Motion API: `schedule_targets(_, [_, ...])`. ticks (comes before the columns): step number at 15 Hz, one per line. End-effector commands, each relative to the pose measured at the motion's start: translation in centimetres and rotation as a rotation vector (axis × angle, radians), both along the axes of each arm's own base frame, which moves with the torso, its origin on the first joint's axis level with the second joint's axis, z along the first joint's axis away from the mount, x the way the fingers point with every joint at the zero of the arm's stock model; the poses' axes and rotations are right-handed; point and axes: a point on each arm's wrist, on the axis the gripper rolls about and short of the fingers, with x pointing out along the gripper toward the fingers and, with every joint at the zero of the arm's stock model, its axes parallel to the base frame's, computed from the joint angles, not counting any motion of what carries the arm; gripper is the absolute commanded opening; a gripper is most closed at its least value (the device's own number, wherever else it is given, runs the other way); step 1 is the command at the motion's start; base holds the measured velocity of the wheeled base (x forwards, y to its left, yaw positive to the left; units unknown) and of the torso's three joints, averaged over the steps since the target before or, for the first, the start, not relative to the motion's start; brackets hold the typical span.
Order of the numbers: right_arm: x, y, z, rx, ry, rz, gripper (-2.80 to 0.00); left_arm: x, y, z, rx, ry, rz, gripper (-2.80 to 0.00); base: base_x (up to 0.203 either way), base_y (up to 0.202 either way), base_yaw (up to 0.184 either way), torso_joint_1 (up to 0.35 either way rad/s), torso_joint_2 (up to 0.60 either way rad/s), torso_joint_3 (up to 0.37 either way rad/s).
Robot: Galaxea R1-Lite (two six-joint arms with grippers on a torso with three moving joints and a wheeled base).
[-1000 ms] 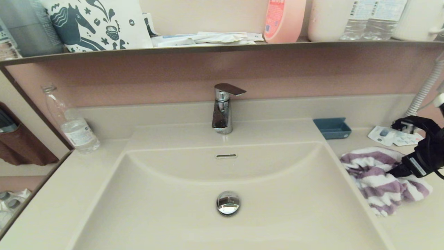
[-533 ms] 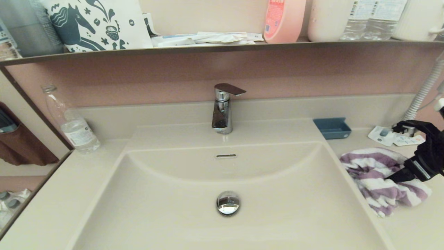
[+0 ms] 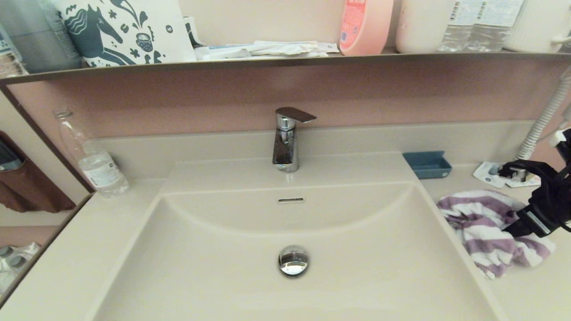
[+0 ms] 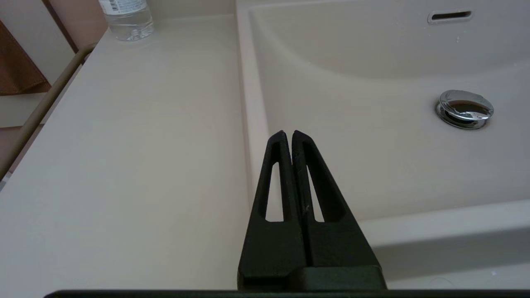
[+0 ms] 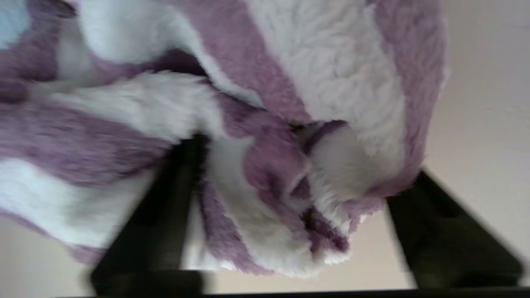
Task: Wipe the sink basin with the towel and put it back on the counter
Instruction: Pick up the cloth
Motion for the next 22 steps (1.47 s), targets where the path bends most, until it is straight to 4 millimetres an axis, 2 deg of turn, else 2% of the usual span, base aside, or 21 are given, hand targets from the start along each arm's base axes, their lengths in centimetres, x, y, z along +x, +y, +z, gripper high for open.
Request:
schedule_targets(1, [-0.1, 0.1, 0.1, 0.013, -0.005, 0.01, -2.8, 0.0, 0.0, 0.0, 0.0, 0.002, 0.0, -2.8, 0.0, 0.0, 0.0, 0.0, 0.0, 0.0])
schedule_targets(5, [-1.0, 0.1, 1.1, 0.021, -0.03, 0.005, -2.8, 0.0, 0.0, 0.0, 0.0, 0.001, 0.0, -2.8, 0.0, 0.0, 0.0, 0.0, 0.0, 0.0])
schedule_targets(9, [-3.0, -0.6, 2.6, 0.02, -0.042, -0.039, -2.8, 0.0, 0.0, 0.0, 0.0, 0.001, 0.0, -2.8, 0.0, 0.0, 0.0, 0.0, 0.0, 0.0])
schedule_targets(11, [-4.6, -1.3, 3.5, 0.037, -0.059, -0.073, -2.8, 0.0, 0.0, 0.0, 0.0, 0.002, 0.0, -2.8, 0.0, 0.0, 0.0, 0.0, 0.0, 0.0])
schedule_targets(14, [-8.2, -1.2, 5.7, 0.158, -0.133, -0.082, -2.8, 0.0, 0.0, 0.0, 0.0, 0.001, 0.0, -2.8, 0.0, 0.0, 0.0, 0.0, 0.0, 0.0])
schedule_targets(18, [-12.2, 0.9, 8.2, 0.316, -0.209, -0.023, -2.8, 0.0, 0.0, 0.0, 0.0, 0.001, 0.0, -2.8, 0.0, 0.0, 0.0, 0.0, 0.0, 0.0])
schedule_targets(21, [-14.0, 4.2, 10.6, 0.419, -0.243, 0.015, -2.8, 0.0, 0.0, 0.0, 0.0, 0.002, 0.0, -2.8, 0.0, 0.0, 0.0, 0.0, 0.0, 0.0])
schedule_targets(22, [-14.4, 5.4, 11.9, 0.476, -0.256, 0.005, -2.8, 0.0, 0.0, 0.0, 0.0, 0.001, 0.0, -2.8, 0.0, 0.0, 0.0, 0.0, 0.0, 0.0])
